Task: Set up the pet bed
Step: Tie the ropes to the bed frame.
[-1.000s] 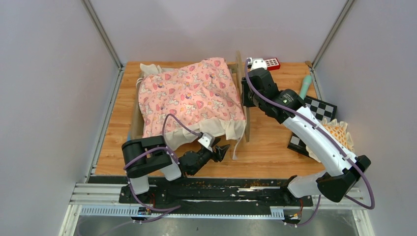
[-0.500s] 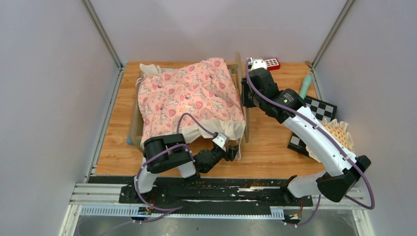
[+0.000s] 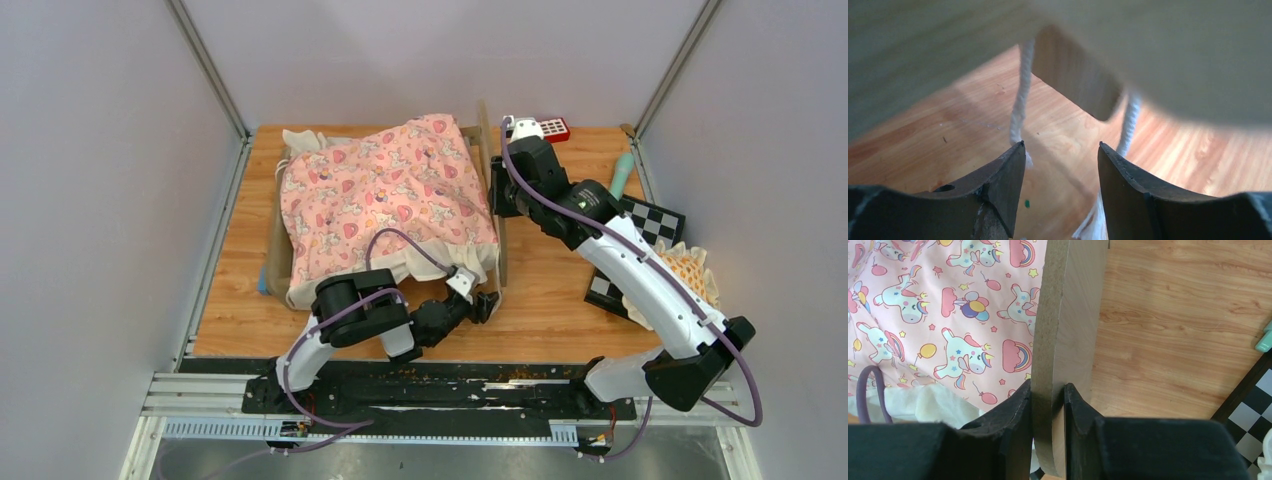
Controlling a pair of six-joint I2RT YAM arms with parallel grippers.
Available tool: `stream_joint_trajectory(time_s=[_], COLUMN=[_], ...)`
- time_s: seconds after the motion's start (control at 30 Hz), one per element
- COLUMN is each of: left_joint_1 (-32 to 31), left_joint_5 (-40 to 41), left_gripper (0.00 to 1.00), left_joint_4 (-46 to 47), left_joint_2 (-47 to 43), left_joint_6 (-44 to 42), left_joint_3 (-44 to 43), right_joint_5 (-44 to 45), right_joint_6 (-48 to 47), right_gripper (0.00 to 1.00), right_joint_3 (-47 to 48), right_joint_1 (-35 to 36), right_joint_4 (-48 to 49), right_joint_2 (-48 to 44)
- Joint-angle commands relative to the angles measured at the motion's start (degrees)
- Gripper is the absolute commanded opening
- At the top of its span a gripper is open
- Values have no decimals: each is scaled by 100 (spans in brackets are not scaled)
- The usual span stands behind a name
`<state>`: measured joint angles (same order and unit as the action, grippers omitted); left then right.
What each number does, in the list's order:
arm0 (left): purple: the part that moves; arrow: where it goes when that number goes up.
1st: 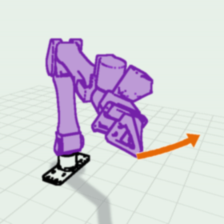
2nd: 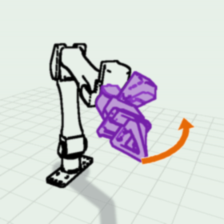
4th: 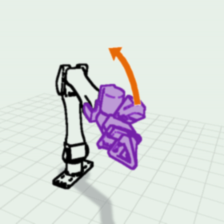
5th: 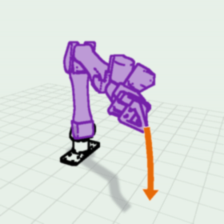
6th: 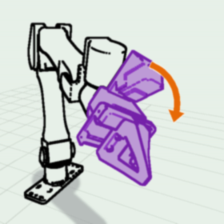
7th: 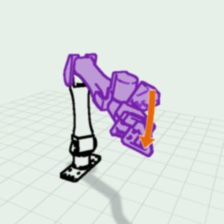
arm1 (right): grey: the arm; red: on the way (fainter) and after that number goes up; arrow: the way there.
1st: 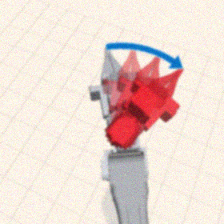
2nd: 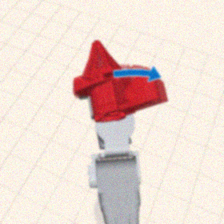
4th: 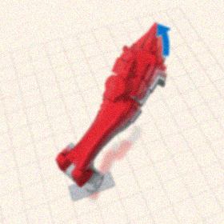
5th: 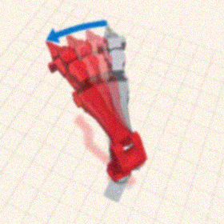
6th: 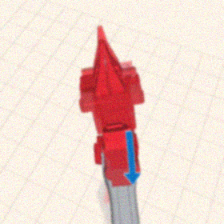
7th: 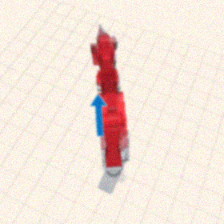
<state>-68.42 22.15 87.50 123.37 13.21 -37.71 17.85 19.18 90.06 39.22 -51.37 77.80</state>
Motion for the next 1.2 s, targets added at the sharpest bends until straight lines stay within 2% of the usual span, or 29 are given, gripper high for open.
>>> stream_joint_trajectory(time_s=[0.0,0.13,0.23,0.27,0.3,0.37,0.4,0.8,1.03,1.17], left_joint_1=[357,364,397,407,423,451,453,214,4,0], left_joint_5=[60,143,225,208,187,121,82,-1191,-1341,-1333], left_gripper=[62,58,45,36,21,2,0,0,0,0], left_joint_4=[463,461,468,463,461,462,467,443,452,460], left_joint_2=[244,385,462,468,464,441,406,-687,-851,-675], left_joint_6=[317,301,292,308,334,386,417,554,579,427], left_joint_3=[-463,-763,-888,-895,-872,-813,-768,470,949,903], right_joint_5=[-957,-962,-967,-955,-935,-888,-854,128,-1,-313], right_joint_6=[583,620,623,628,623,593,577,-144,-377,-267], right_gripper=[0,0,0,0,0,0,0,0,0,0], right_joint_3=[689,663,640,636,628,597,577,327,-116,-146], right_joint_1=[146,166,174,174,176,176,173,63,-182,-279], right_joint_4=[1200,1202,1196,1199,1200,1200,1212,1614,2180,2202], right_joint_2=[-549,-582,-607,-616,-622,-628,-629,-321,-72,66])
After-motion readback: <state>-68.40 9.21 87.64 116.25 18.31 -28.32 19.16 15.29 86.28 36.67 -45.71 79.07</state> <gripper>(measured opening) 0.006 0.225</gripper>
